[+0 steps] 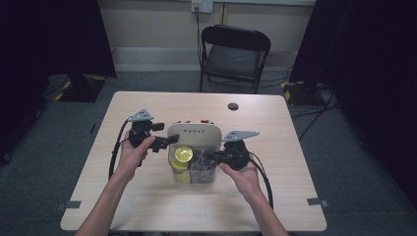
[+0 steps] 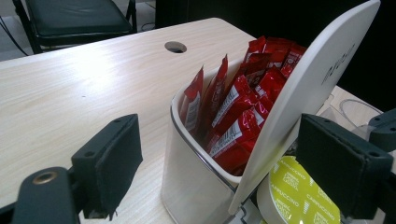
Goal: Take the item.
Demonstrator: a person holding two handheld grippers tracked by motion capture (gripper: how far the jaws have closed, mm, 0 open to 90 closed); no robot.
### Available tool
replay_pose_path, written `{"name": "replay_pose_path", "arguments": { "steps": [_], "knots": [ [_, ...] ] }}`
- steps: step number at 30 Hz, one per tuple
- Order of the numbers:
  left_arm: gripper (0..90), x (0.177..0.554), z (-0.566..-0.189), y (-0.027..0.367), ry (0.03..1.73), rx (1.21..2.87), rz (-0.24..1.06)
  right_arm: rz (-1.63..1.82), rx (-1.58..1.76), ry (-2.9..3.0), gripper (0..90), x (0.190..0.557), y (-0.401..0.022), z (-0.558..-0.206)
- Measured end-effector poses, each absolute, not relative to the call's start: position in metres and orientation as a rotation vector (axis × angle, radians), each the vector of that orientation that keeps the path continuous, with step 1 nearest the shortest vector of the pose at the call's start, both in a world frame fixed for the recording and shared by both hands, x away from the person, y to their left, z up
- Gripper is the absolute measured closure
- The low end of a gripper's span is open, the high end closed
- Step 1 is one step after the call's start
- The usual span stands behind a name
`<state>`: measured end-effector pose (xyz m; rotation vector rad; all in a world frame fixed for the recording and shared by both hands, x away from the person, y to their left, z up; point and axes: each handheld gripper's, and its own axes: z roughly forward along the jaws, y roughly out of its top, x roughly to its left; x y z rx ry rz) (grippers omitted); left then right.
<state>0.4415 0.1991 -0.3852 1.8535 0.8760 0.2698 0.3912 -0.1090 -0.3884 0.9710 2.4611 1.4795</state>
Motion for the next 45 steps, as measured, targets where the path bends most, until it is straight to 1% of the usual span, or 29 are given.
{"name": "replay_pose_path", "arguments": {
  "steps": [25,45],
  "knots": [
    [13.4,0.443,-0.386,0.2,0.878,1.853,0.259,1.519,0.937,2.415,90.0,0.381,-0.122,-0.369],
    [12.7,0.443,-0.386,0.2,0.881,1.856,0.261,1.534,0.966,2.334,90.0,0.371,-0.159,-0.36]
  ]
}}
